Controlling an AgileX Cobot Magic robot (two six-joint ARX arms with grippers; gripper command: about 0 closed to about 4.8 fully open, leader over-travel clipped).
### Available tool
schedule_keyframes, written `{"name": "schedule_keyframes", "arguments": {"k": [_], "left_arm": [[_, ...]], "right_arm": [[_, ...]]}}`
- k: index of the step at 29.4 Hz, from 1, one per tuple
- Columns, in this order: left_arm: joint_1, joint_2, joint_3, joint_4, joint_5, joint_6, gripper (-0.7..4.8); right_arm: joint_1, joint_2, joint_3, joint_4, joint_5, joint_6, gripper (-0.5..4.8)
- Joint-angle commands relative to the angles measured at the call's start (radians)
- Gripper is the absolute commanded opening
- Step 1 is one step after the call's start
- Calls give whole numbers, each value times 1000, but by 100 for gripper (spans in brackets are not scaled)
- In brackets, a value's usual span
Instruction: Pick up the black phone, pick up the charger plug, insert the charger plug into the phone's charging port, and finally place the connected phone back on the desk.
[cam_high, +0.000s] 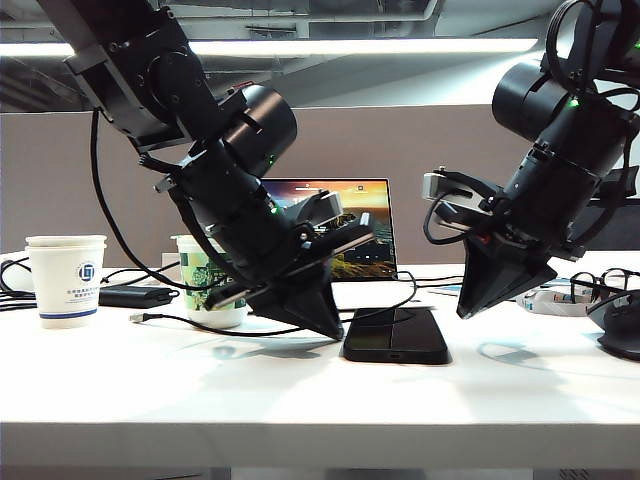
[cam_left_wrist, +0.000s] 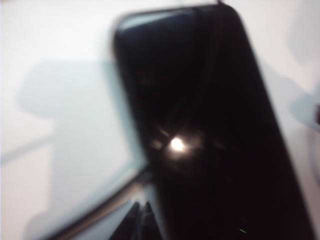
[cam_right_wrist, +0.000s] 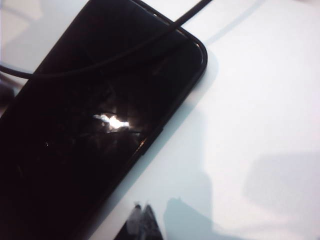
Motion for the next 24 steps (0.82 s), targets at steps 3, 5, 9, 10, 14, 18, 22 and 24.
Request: {"name": "schedule_keyframes", "arguments": {"k": [3, 5, 9, 10, 14, 18, 22, 24], "left_arm": [[-3, 5, -5, -24, 103, -52, 126], [-3, 5, -5, -24, 113, -59, 126], [-2, 5, -5, -25, 133, -60, 126], [-2, 5, -5, -25, 138, -60, 126], [-2, 5, -5, -24, 158, -61, 126], [-2, 5, -5, -19, 158, -69, 125], [-2, 5, -5, 10, 177, -105, 125], [-3, 5, -5, 37, 187, -115, 125]], "right_arm": [[-2, -5, 3, 2, -22, -2, -1], [-8, -5, 3, -1, -39, -2, -1], [-18, -5, 3, 2, -42, 18, -1], [-22, -5, 3, 2, -40, 27, -1], [-27, -5, 3, 1, -18, 45, -1], [-27, -3, 3, 2, 21, 45, -1], [-27, -3, 3, 2, 41, 45, -1], [-27, -3, 3, 2, 46, 45, -1]]}}
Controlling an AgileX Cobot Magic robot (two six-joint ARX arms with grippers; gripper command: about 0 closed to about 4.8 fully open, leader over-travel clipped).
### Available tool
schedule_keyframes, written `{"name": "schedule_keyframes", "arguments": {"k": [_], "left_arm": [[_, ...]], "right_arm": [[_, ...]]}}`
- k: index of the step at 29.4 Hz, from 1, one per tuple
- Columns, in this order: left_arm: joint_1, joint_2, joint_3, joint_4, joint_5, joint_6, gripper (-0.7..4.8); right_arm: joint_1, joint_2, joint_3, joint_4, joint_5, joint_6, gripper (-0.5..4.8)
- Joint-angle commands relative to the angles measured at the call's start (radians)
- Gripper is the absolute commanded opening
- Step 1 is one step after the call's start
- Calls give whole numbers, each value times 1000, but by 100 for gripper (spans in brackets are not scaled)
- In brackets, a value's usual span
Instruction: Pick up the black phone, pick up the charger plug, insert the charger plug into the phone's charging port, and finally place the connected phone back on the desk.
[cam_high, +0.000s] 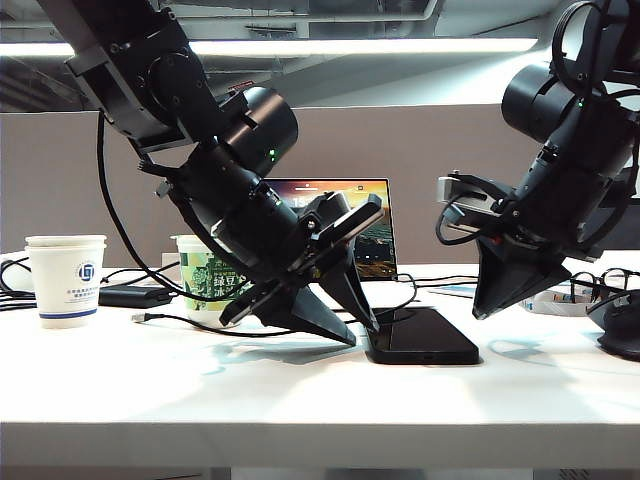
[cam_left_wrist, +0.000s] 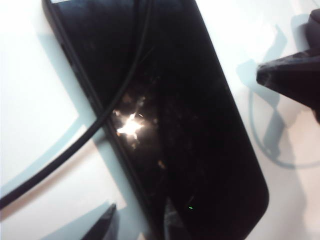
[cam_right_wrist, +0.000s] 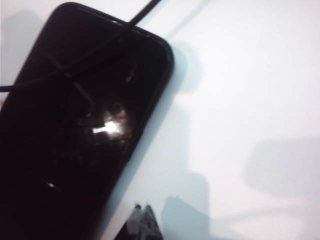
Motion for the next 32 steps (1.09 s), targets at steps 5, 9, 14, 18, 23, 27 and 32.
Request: {"name": "schedule_keyframes", "arguments": {"k": [5, 9, 14, 18, 23, 27, 32], "left_arm": [[-1, 5, -3, 79, 50, -52, 125], [-1, 5, -3, 79, 50, -53, 125], [-2, 5, -3, 79, 24, -53, 125], [-2, 12, -3, 85, 25, -55, 125], [-2, 35, -3, 86, 43, -75, 125], [-2, 45, -3, 90, 59, -75, 125], [-2, 47, -3, 106, 79, -75, 125]], "right_arm": [[1, 2, 3, 1, 11, 2, -1], [1, 3, 3, 0, 7, 2, -1], [1, 6, 3, -11, 8, 2, -1], [1, 14, 3, -16, 8, 2, -1], [1, 35, 2, -11, 5, 1, -1], [1, 40, 2, 4, -3, 1, -1], [1, 40, 2, 6, -70, 0, -1]]}}
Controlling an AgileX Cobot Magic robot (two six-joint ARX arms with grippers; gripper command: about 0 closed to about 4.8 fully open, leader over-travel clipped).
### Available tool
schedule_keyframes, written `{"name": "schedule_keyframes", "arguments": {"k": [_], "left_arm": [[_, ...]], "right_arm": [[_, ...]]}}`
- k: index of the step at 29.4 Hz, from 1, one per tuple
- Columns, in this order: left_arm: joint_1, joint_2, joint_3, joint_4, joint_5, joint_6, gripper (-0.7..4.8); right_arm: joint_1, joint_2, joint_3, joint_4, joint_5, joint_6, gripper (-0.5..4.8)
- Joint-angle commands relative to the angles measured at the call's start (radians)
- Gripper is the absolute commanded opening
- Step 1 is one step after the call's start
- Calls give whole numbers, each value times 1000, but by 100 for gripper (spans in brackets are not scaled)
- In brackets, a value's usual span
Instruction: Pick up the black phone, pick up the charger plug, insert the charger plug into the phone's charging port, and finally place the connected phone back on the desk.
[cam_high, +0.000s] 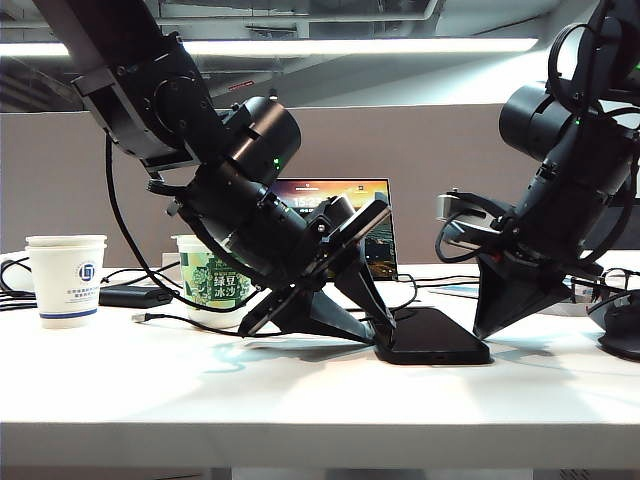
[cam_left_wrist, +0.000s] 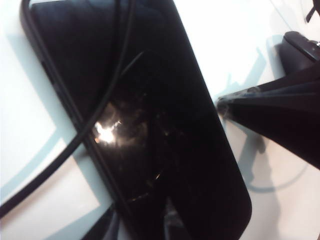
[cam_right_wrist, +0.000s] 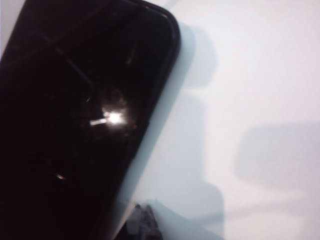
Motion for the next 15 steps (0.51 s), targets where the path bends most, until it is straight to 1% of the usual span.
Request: {"name": "schedule_keyframes", "arguments": {"k": [1, 9, 15], "left_arm": [[-2, 4, -2, 0, 23, 1, 125], [-3, 29, -2, 14, 101, -7, 125], [-3, 32, -2, 44, 122, -17, 125]], "right_arm": [[1, 1, 2, 12, -66, 0, -1], [2, 39, 2, 12, -202, -6, -1], [2, 43, 2, 16, -203, -14, -1]]}}
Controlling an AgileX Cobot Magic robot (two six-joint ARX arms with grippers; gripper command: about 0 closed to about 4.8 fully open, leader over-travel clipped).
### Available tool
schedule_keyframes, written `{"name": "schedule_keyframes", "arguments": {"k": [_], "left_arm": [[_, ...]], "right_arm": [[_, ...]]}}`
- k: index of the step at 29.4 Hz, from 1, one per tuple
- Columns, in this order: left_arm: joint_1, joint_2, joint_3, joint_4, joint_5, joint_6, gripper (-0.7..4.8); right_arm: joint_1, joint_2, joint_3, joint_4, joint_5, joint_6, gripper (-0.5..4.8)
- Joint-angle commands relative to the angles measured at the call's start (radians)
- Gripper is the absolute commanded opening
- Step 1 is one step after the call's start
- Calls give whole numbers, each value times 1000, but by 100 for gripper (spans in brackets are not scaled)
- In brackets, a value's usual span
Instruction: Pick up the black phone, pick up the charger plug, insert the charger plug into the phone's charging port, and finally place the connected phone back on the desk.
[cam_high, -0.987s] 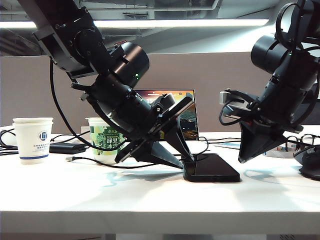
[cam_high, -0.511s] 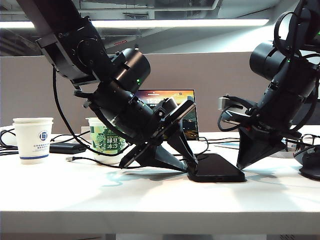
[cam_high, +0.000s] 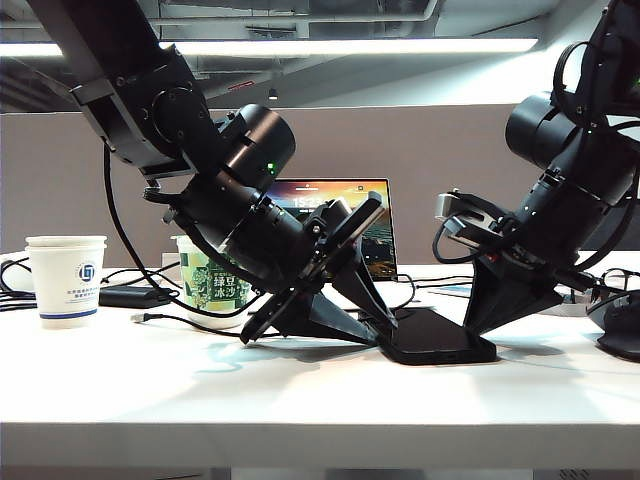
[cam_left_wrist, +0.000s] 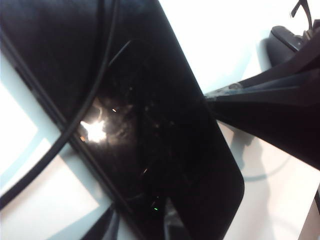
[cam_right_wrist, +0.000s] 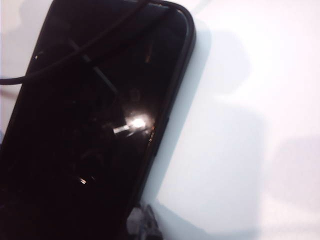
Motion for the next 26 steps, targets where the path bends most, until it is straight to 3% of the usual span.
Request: {"name": "schedule_keyframes", "arguments": {"k": [1, 6, 10, 22, 26], "left_arm": [[-12, 13, -2, 29, 43, -18, 125], [-11, 13, -2, 56, 87, -19, 128], [-11, 13, -2, 55, 106, -19, 229], [-8, 13, -2, 49, 74, -128, 252], [0, 13, -2, 49, 79, -162, 354]], "right_arm": [[16, 8, -3, -19, -69, -12, -1], [16, 8, 2, -39, -89, -12, -1], [16, 8, 8, -40, -90, -18, -1], [15, 8, 39, -52, -82, -49, -1], [15, 8, 39, -56, -82, -64, -1]]}}
